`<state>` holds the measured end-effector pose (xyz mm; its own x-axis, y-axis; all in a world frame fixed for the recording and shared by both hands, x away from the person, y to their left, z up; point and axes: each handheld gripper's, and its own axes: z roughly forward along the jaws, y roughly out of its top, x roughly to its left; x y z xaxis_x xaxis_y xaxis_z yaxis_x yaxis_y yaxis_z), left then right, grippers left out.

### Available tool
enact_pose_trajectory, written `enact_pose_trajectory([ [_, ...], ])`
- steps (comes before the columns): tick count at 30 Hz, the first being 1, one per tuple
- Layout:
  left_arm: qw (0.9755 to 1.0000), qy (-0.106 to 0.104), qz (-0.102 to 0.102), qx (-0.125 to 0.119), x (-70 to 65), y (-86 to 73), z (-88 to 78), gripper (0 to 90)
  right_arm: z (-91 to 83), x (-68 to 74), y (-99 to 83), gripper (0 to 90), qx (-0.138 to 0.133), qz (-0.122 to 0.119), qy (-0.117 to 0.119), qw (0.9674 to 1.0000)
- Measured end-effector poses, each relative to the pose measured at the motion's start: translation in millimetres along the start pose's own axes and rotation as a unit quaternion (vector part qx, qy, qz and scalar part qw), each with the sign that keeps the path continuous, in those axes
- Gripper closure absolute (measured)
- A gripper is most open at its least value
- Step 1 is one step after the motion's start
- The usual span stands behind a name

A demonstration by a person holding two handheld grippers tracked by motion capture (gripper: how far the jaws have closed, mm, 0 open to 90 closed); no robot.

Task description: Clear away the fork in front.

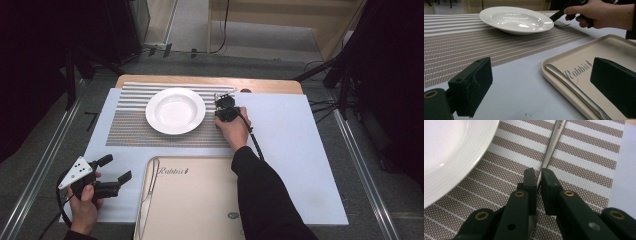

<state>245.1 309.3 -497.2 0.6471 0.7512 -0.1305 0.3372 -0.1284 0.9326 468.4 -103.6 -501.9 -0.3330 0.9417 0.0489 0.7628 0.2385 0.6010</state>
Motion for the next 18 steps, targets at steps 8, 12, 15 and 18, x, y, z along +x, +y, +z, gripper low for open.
enact_pose_trajectory([
  [8,1.0000,0.001,0.001,0.002,-0.3,0.1,0.5,4.2,-7.8,-8.4,-9.4,83.6,0.003,-0.001,0.007,1.0000],
  [12,1.0000,0.001,0.001,0.003,-0.6,0.1,0.6,4.2,-12.7,-11.7,-16.3,83.8,0.004,-0.005,0.009,0.9999],
  [15,1.0000,0.001,0.001,0.002,-0.6,0.1,0.9,4.2,-16.4,-12.3,-20.7,83.8,0.009,-0.010,0.013,0.9998],
  [18,1.0000,0.001,0.002,0.003,-0.7,0.2,1.0,4.2,-17.9,-13.3,-21.3,83.2,0.018,-0.008,0.020,0.9996],
])
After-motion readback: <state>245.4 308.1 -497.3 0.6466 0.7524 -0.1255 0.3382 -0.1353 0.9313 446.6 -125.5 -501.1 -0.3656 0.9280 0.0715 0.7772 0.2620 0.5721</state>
